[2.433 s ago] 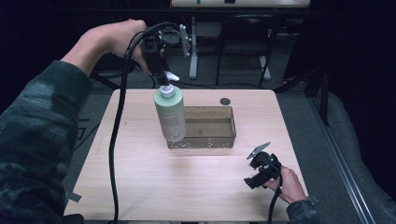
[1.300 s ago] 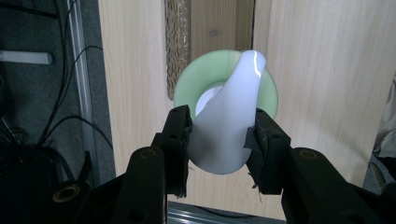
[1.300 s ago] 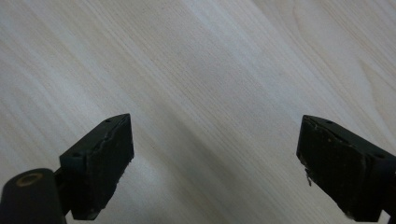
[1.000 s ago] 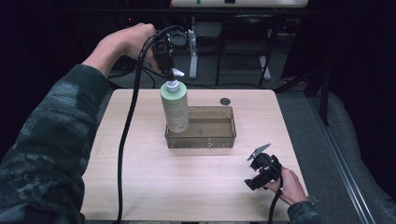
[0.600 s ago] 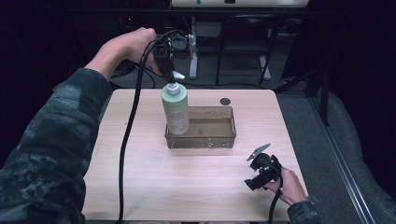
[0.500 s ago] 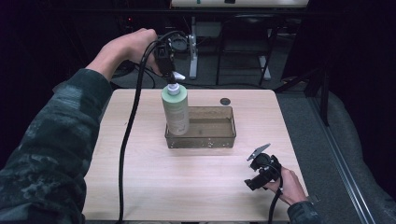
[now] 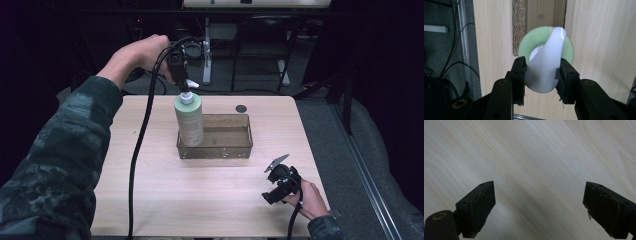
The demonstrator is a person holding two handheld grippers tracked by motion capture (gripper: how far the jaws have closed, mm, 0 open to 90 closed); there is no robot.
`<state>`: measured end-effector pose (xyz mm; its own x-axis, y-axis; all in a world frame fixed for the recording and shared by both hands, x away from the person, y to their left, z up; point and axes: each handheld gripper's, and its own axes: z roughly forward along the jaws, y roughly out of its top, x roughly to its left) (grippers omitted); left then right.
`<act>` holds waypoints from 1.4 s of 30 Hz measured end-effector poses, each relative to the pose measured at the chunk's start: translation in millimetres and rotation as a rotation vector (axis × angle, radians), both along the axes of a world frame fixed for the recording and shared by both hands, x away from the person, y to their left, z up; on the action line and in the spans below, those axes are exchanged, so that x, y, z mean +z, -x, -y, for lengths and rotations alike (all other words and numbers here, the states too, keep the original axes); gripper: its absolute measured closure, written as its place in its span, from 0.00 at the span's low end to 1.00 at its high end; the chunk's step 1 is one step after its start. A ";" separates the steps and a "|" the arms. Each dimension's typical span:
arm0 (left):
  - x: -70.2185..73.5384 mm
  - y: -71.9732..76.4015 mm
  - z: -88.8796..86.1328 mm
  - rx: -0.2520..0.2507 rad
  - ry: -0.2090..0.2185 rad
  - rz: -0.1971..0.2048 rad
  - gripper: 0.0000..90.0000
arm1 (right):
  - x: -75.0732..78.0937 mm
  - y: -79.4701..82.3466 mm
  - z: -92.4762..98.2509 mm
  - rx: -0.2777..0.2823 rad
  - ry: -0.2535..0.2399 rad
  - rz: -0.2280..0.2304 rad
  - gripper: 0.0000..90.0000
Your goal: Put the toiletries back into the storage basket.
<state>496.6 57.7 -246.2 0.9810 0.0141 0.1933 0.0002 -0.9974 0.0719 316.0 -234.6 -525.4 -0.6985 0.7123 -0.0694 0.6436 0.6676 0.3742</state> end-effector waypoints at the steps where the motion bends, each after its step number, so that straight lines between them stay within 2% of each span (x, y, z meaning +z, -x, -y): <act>1: -1.4 -0.4 -0.1 0.002 0.001 -0.002 0.70 | -0.2 0.2 -0.2 -0.002 -0.001 0.000 0.11; 13: -13.0 -4.8 -0.6 0.005 -0.007 -0.017 0.70 | -0.6 0.0 -0.7 0.003 0.001 -0.002 0.11; 20: -21.9 -8.8 -1.8 0.017 -0.014 -0.042 0.70 | -1.1 -0.2 -1.5 0.005 0.004 -0.004 0.11; 26: -26.8 -9.0 -0.7 0.016 -0.015 -0.041 0.70 | -0.8 0.0 -1.5 0.003 -0.003 -0.003 0.11; 31: -36.9 -10.1 1.2 0.011 -0.027 -0.050 0.70 | -0.7 0.1 -1.6 0.004 -0.003 -0.002 0.12; 37: -42.6 -11.8 2.8 0.016 -0.037 -0.063 0.70 | -1.0 -0.2 -1.7 0.005 0.000 -0.005 0.12; 42: -49.9 -12.9 2.4 0.017 -0.034 -0.069 0.70 | -1.0 0.0 -2.1 0.008 0.000 -0.007 0.12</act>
<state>509.5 55.3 -296.1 0.9917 0.0256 0.1260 0.0211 -0.9991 0.0370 316.1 -232.5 -526.5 -0.7049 0.7063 -0.0647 0.6405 0.6731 0.3697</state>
